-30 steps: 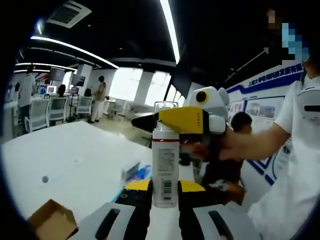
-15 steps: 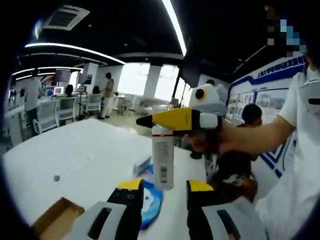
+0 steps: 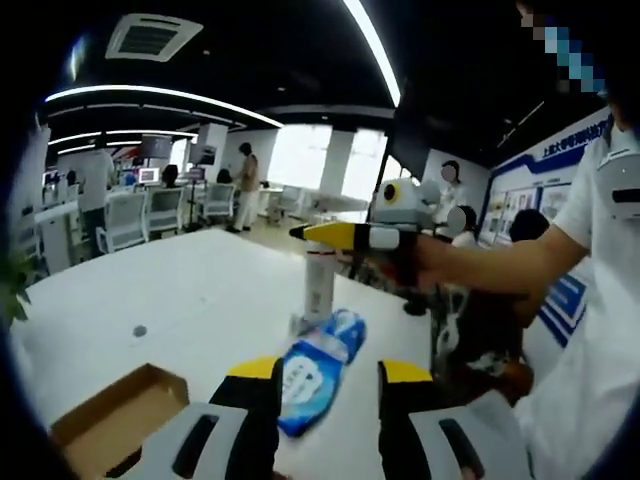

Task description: Operate the shoe box by opening the lid, removing the specified soft item, and placing it in the target area until the item is outside and the box remains undamaged.

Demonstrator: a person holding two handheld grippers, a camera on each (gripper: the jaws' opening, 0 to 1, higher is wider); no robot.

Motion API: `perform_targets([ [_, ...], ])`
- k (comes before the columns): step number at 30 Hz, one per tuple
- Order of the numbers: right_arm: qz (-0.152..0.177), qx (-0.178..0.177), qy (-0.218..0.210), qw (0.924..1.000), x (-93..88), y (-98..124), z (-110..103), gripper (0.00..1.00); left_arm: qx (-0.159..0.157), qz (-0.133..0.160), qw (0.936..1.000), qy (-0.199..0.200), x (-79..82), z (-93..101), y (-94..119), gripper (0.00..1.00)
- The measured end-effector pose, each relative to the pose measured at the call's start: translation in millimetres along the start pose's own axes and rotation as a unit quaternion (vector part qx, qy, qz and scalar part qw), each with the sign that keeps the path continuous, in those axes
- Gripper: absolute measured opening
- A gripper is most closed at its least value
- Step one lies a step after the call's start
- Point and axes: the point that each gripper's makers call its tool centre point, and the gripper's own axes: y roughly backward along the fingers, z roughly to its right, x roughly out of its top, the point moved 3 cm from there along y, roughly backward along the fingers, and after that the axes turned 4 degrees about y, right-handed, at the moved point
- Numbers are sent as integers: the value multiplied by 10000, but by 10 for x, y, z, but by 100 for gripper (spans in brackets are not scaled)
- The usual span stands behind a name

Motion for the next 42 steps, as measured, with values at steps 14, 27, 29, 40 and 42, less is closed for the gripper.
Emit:
perform_targets([
  [14, -67, 230, 370, 9990, -316, -159, 423, 21, 402, -74, 9985, 368, -232, -39, 124, 38],
  [27, 55, -223, 482, 9986, -617, -197, 673, 21, 563, -32, 9974, 438, -329, -30, 123, 37],
  [29, 43, -268, 520, 9983, -665, -195, 712, 21, 557, -49, 9974, 452, -357, 28, 84, 37],
  [40, 82, -554, 562, 9969, -1102, -199, 942, 21, 515, -35, 9968, 611, -485, 98, 17, 36],
  [42, 77, -621, 567, 9964, -1193, -219, 986, 21, 493, -49, 9967, 641, -525, 113, 11, 36],
])
